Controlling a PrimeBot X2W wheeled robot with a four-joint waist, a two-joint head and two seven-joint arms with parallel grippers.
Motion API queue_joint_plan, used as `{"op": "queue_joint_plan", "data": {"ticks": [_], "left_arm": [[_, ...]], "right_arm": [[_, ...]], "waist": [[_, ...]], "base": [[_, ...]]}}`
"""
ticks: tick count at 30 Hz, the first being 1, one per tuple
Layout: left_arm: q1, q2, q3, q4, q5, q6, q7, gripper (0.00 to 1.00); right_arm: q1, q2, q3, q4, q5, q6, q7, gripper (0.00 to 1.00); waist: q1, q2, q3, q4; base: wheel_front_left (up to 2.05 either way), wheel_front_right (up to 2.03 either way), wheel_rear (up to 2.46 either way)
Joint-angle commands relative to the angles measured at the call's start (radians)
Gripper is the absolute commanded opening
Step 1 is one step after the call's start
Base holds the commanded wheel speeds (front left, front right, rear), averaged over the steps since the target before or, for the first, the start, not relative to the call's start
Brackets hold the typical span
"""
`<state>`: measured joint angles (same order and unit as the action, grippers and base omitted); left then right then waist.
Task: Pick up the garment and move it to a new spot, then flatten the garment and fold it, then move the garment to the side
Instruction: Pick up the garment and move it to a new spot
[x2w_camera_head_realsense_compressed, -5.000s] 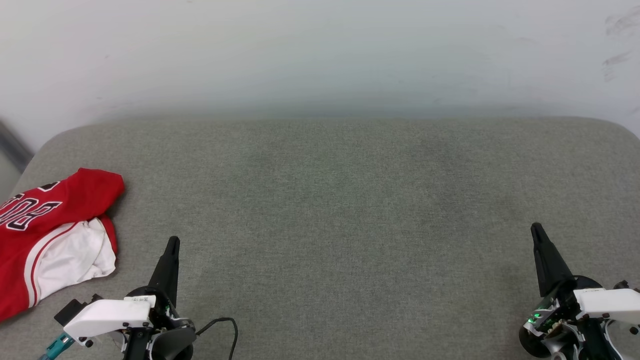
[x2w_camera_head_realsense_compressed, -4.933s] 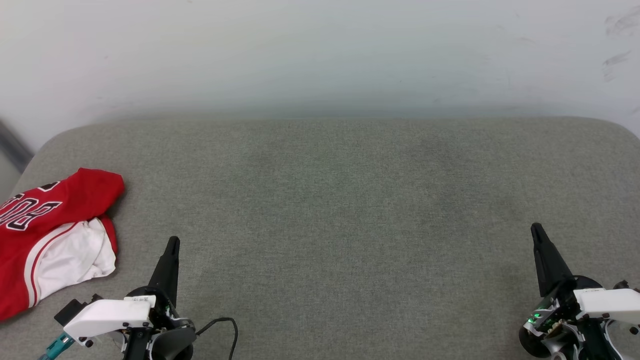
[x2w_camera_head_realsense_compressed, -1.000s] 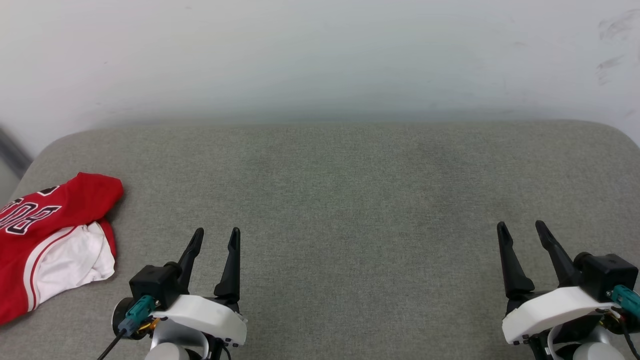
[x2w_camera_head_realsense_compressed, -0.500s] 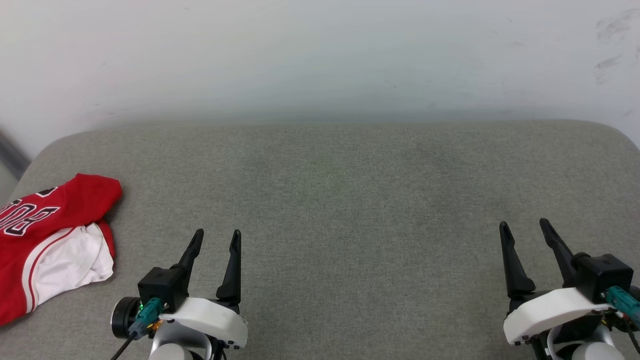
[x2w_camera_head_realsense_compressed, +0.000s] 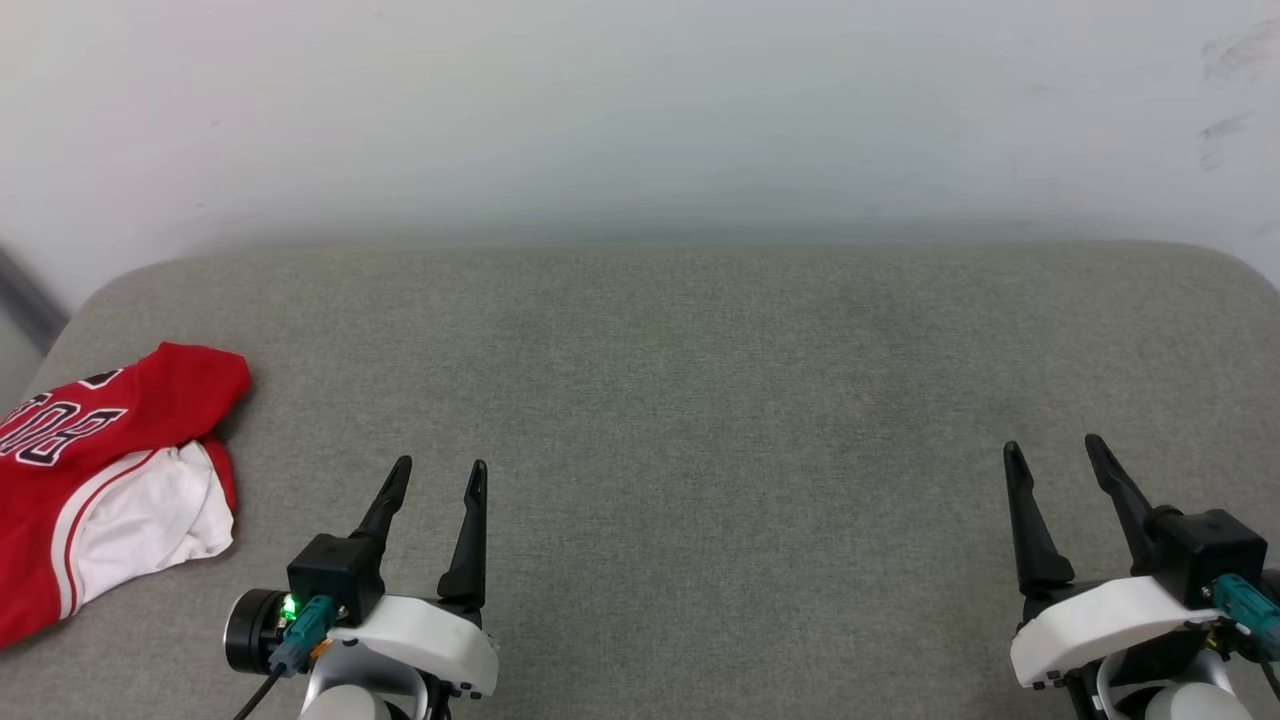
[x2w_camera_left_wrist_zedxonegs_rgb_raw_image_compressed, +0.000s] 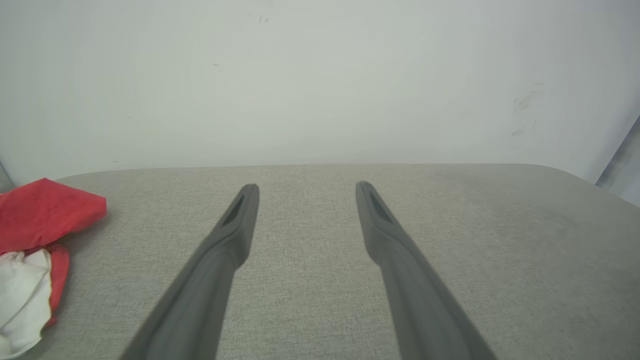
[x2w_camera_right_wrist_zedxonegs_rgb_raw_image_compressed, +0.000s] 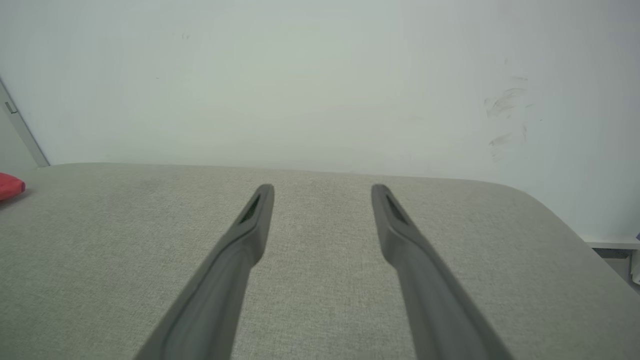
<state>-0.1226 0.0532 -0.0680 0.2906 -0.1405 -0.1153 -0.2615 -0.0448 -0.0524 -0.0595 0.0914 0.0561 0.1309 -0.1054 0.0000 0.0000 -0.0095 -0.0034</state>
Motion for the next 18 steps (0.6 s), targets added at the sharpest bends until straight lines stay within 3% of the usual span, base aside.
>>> {"op": "queue_joint_plan", "data": {"ticks": [1,9,18], "left_arm": [[-0.010,-0.001,0.000,0.003,-0.003,0.001,-0.005,1.00],[-0.022,-0.002,-0.001,0.014,-0.020,0.011,-0.005,1.00],[-0.037,-0.003,0.019,0.004,-0.019,0.025,-0.004,1.00]], "right_arm": [[-0.009,0.003,-0.006,0.001,0.003,0.000,-0.007,1.00],[-0.009,0.003,-0.003,-0.014,-0.003,0.000,-0.009,1.00],[-0.016,0.003,0.031,-0.062,0.003,0.000,0.010,1.00]], "waist": [[0.0000,0.0000,0.001,0.008],[0.0000,0.0000,0.010,0.070],[0.0000,0.0000,0.034,0.225]], "base": [[0.00,0.00,0.00],[0.00,0.00,0.00],[0.00,0.00,0.00]]}}
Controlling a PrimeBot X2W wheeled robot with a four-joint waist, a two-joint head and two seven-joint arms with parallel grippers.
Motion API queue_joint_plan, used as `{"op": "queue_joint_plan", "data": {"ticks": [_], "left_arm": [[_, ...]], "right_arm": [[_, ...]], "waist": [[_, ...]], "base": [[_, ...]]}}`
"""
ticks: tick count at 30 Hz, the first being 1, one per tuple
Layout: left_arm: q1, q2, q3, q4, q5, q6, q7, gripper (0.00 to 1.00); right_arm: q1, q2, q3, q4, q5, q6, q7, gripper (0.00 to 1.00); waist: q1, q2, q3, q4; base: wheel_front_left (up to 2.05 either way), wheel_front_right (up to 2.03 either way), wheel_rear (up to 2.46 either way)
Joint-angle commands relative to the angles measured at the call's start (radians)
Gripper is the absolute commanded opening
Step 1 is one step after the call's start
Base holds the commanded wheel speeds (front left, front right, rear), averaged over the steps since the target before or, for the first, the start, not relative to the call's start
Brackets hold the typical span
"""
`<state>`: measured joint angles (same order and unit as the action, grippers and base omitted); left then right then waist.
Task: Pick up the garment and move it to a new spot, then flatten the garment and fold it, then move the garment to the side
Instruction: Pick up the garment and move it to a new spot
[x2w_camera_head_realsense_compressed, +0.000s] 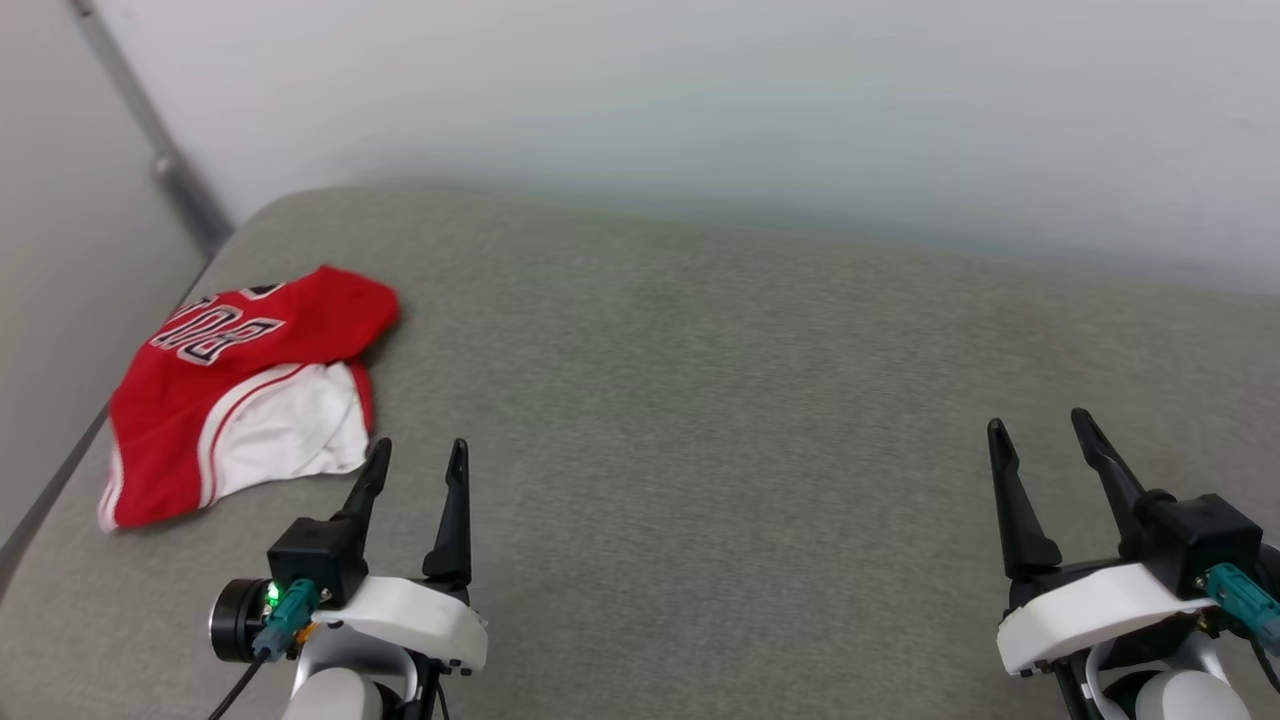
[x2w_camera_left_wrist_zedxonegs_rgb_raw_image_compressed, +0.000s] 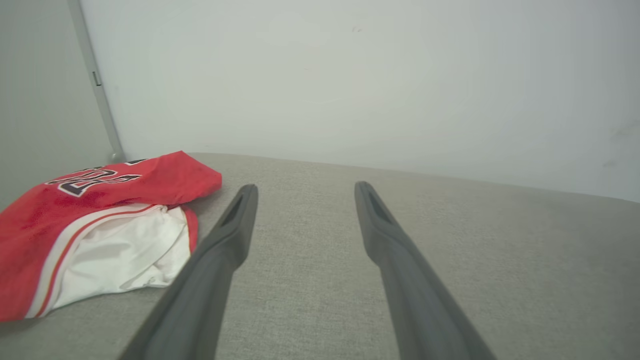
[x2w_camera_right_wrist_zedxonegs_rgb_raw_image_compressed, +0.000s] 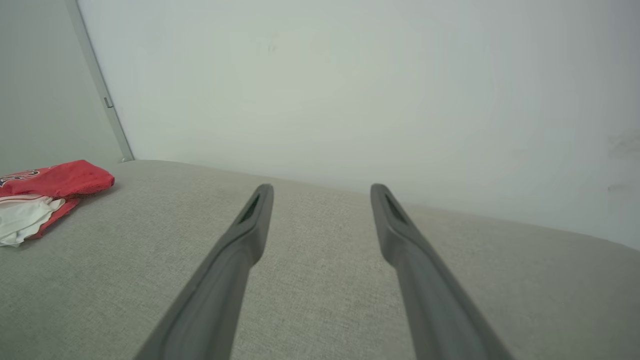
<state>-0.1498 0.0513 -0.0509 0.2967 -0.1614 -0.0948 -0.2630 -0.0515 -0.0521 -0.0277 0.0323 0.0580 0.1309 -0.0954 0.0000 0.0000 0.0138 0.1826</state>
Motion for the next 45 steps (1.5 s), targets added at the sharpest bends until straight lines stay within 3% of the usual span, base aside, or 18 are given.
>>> {"op": "queue_joint_plan", "data": {"ticks": [1,13,23,30,36,41,45], "left_arm": [[-0.012,0.000,0.006,-0.004,0.003,0.005,-0.003,1.00],[0.000,0.000,0.056,-0.020,-0.006,0.005,-0.003,1.00],[0.012,-0.001,0.077,-0.026,-0.002,0.002,-0.003,1.00],[-0.013,-0.001,0.088,-0.021,0.004,0.002,-0.003,1.00],[-0.105,0.010,0.110,-0.026,-0.017,-0.009,-0.003,1.00],[-0.268,0.061,0.134,0.018,-0.050,-0.018,0.013,1.00],[-0.423,0.127,0.151,0.040,-0.092,-0.026,0.095,1.00]], "right_arm": [[-0.010,0.003,0.003,-0.008,0.001,0.000,0.001,1.00],[-0.010,0.002,0.054,-0.043,0.005,0.000,0.019,1.00],[0.000,0.002,0.063,-0.060,0.008,0.000,0.028,1.00],[-0.010,0.002,0.069,-0.069,0.004,0.000,0.035,1.00],[-0.039,0.002,0.072,-0.090,-0.012,0.000,0.055,1.00],[-0.084,-0.005,0.081,-0.129,-0.029,0.000,0.079,1.00],[-0.128,-0.023,0.081,-0.160,-0.041,0.000,0.087,1.00]], "waist": [[0.0000,0.0000,0.013,0.058],[0.0000,0.0000,0.017,0.262],[0.0000,0.0000,0.011,0.343],[0.0000,0.0000,0.020,0.345],[0.0000,0.0000,0.072,0.298],[0.0000,0.0000,0.173,0.216],[0.0000,0.0000,0.272,0.147]], "base": [[0.00,0.00,0.00],[0.00,0.00,0.00],[0.00,0.00,0.00],[0.00,0.00,0.00],[0.00,0.00,0.00],[0.00,0.00,0.00],[0.00,0.00,0.00]]}}
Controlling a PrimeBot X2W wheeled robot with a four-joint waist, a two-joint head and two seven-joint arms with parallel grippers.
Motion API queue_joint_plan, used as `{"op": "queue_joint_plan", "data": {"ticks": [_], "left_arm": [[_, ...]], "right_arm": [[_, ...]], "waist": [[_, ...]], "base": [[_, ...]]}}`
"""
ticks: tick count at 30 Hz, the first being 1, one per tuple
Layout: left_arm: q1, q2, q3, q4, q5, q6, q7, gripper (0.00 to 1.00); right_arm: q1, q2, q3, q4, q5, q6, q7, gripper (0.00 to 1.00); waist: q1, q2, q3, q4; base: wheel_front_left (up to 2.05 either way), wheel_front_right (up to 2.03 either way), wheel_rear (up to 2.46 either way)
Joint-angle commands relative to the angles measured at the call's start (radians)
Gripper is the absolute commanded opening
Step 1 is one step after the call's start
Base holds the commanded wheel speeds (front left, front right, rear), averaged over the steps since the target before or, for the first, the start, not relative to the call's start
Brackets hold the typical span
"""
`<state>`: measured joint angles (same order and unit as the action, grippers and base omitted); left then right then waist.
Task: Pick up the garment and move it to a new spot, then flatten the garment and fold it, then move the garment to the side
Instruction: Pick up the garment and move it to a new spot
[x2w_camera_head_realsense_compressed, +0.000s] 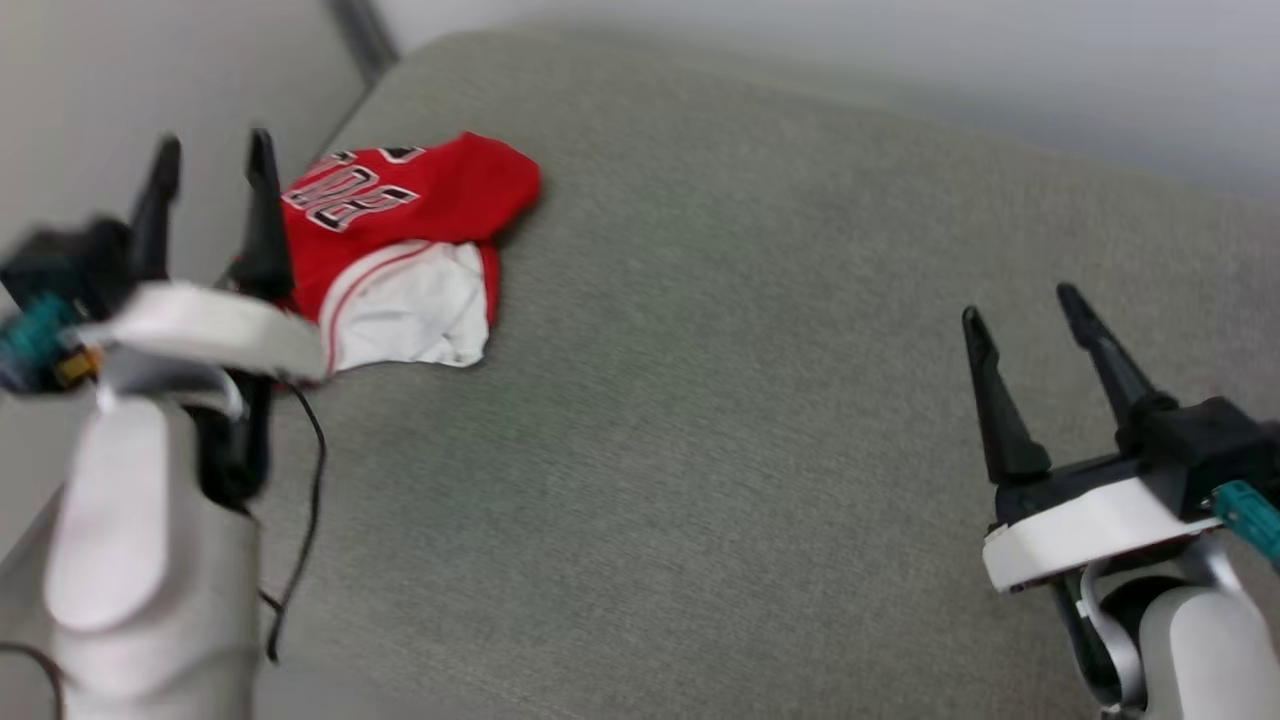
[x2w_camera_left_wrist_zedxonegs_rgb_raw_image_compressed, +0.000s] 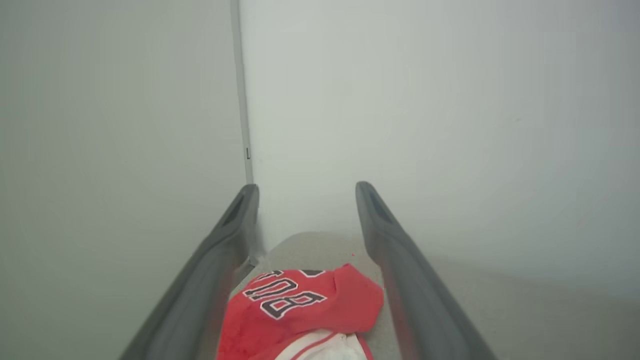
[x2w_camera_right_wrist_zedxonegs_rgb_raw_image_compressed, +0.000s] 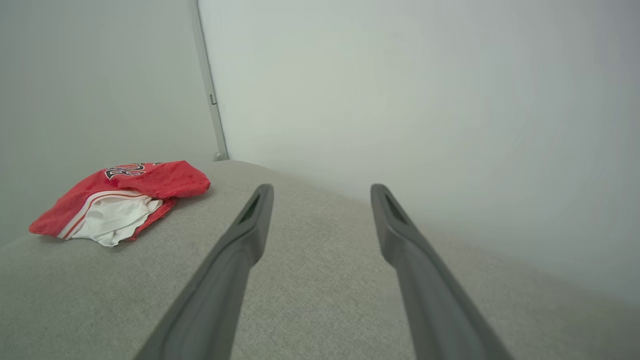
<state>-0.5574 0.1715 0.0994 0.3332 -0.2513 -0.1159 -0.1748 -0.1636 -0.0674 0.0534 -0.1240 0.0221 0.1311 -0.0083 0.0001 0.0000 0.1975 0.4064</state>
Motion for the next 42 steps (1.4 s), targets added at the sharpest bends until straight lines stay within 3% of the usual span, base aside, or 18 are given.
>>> {"op": "queue_joint_plan", "data": {"ticks": [1,11,16,20,23,30,31,32,36,37,42], "left_arm": [[-0.051,0.027,0.003,0.013,-0.015,-0.006,0.041,1.00],[-0.325,0.260,0.030,0.180,-0.168,-0.014,0.492,1.00],[-0.353,0.357,0.019,0.271,-0.238,-0.015,0.724,1.00],[-0.347,0.391,0.027,0.313,-0.267,-0.015,0.820,1.00],[-0.328,0.406,0.041,0.356,-0.290,0.013,0.899,1.00],[-0.237,0.381,0.033,0.420,-0.304,0.079,1.043,1.00],[-0.225,0.378,0.033,0.419,-0.306,0.084,1.050,0.45],[-0.218,0.379,0.032,0.412,-0.306,0.081,1.045,0.00],[-0.221,0.393,0.025,0.370,-0.281,0.079,0.972,0.00],[-0.242,0.412,0.023,0.332,-0.248,0.082,0.859,0.00],[-0.281,0.405,0.014,0.319,-0.201,0.092,0.658,0.00]], "right_arm": [[-0.025,-0.009,-0.003,-0.013,-0.006,-0.001,0.003,1.00],[-0.134,-0.007,-0.003,-0.071,-0.021,-0.001,-0.031,1.00],[-0.173,0.000,0.007,-0.093,-0.026,-0.001,-0.052,1.00],[-0.190,0.004,0.017,-0.103,-0.023,-0.001,-0.060,1.00],[-0.196,0.007,0.022,-0.107,-0.019,-0.001,-0.067,1.00],[-0.206,0.012,0.017,-0.100,-0.013,-0.001,-0.072,1.00],[-0.206,0.012,0.015,-0.099,-0.013,-0.001,-0.072,1.00],[-0.203,0.012,0.012,-0.099,-0.016,-0.001,-0.073,1.00],[-0.182,0.013,0.005,-0.094,-0.023,-0.001,-0.076,1.00],[-0.162,0.013,0.002,-0.083,-0.022,-0.001,-0.082,1.00],[-0.130,0.015,-0.004,-0.062,-0.004,-0.001,-0.087,1.00]], "waist": [[-0.0001,0.0000,0.115,-0.092],[-0.0001,0.0000,0.339,-0.220],[-0.0001,0.0000,0.401,-0.264],[-0.0001,0.0000,0.427,-0.283],[-0.0001,0.0000,0.444,-0.297],[-0.0001,0.0000,0.451,-0.314],[-0.0001,0.0000,0.446,-0.314],[-0.0001,0.0000,0.440,-0.314],[-0.0001,0.0000,0.402,-0.304],[-0.0001,0.0000,0.352,-0.291],[-0.0001,0.0000,0.249,-0.271]], "base": [[0.00,0.00,0.00],[0.00,0.00,0.00],[0.00,0.00,0.00],[0.00,0.00,0.00],[0.00,0.00,0.00],[0.00,0.00,0.00],[0.00,0.00,0.00],[0.00,0.00,0.00],[0.00,0.00,0.00],[0.00,0.00,0.00],[0.00,0.00,0.00]]}}
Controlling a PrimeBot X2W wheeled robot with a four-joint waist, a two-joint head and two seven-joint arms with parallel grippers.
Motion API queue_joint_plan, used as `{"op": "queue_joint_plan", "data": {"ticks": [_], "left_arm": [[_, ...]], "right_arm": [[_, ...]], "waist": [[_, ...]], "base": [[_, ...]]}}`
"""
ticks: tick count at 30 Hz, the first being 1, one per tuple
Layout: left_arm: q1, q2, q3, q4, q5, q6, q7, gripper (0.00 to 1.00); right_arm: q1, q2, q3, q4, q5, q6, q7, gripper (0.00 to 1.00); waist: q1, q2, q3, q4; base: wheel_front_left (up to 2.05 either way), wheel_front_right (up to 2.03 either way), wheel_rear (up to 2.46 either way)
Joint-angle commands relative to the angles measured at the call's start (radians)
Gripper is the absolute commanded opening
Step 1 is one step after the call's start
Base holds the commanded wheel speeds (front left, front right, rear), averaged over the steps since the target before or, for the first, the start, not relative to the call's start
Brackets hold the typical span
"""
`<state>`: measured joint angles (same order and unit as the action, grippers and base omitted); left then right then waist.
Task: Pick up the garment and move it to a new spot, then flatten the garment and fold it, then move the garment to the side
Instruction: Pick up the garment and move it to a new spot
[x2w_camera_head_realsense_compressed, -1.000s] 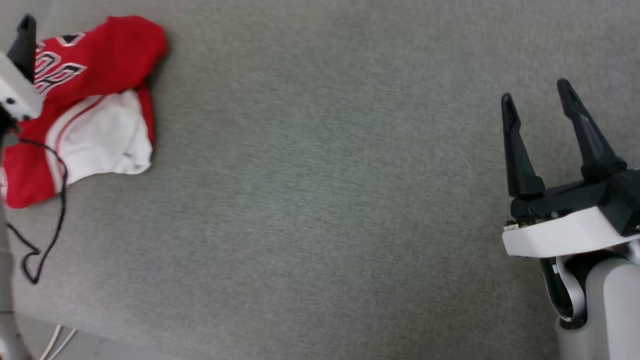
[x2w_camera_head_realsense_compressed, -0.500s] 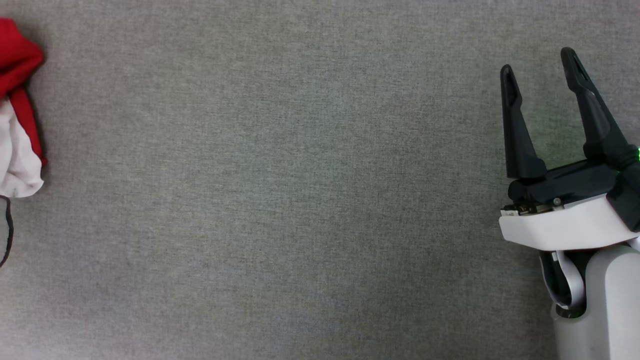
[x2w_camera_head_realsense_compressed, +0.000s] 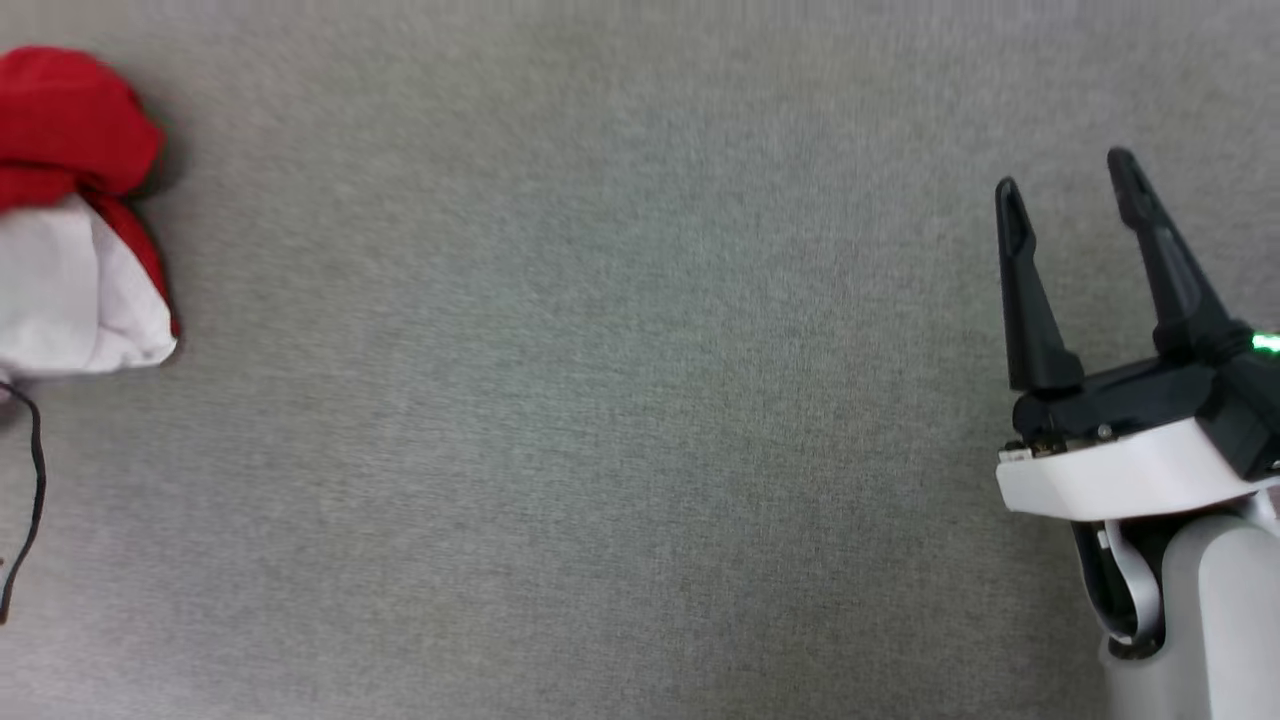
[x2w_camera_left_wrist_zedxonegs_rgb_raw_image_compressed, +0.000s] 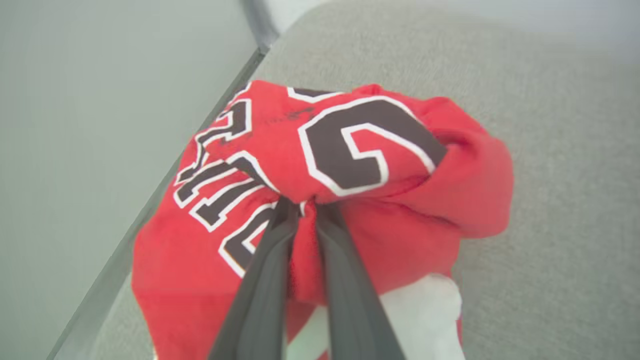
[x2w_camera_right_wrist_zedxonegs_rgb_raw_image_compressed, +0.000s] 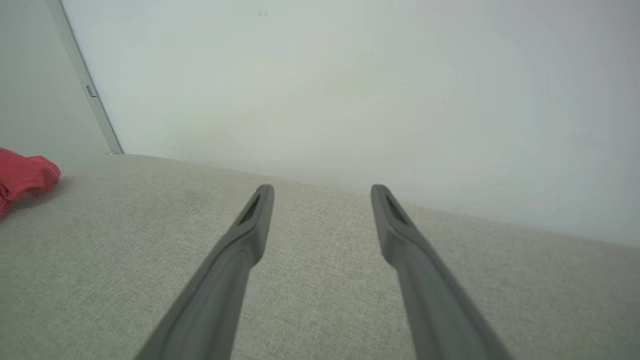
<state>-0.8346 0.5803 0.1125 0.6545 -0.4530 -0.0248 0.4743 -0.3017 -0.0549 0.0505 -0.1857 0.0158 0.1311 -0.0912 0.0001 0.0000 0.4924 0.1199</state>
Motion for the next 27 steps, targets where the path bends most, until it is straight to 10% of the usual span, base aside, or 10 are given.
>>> {"op": "queue_joint_plan", "data": {"ticks": [1,13,27], "left_arm": [[-0.009,-0.004,-0.005,-0.004,0.018,0.007,-0.034,0.00],[-0.018,-0.128,-0.066,-0.034,0.061,-0.002,-0.392,0.00],[0.235,-0.399,-0.230,-0.336,0.050,-0.015,-0.492,0.00]], "right_arm": [[0.017,0.003,-0.002,0.003,0.004,-0.001,-0.004,1.00],[0.150,0.006,-0.039,0.017,0.058,-0.001,-0.001,1.00],[0.284,0.005,-0.049,-0.001,0.093,-0.001,0.037,1.00]], "waist": [[-0.0001,0.0000,-0.069,0.018],[-0.0001,0.0000,-0.321,0.006],[-0.0001,0.0000,-0.479,-0.168]], "base": [[0.00,0.00,0.00],[0.00,0.00,0.00],[0.00,0.00,0.00]]}}
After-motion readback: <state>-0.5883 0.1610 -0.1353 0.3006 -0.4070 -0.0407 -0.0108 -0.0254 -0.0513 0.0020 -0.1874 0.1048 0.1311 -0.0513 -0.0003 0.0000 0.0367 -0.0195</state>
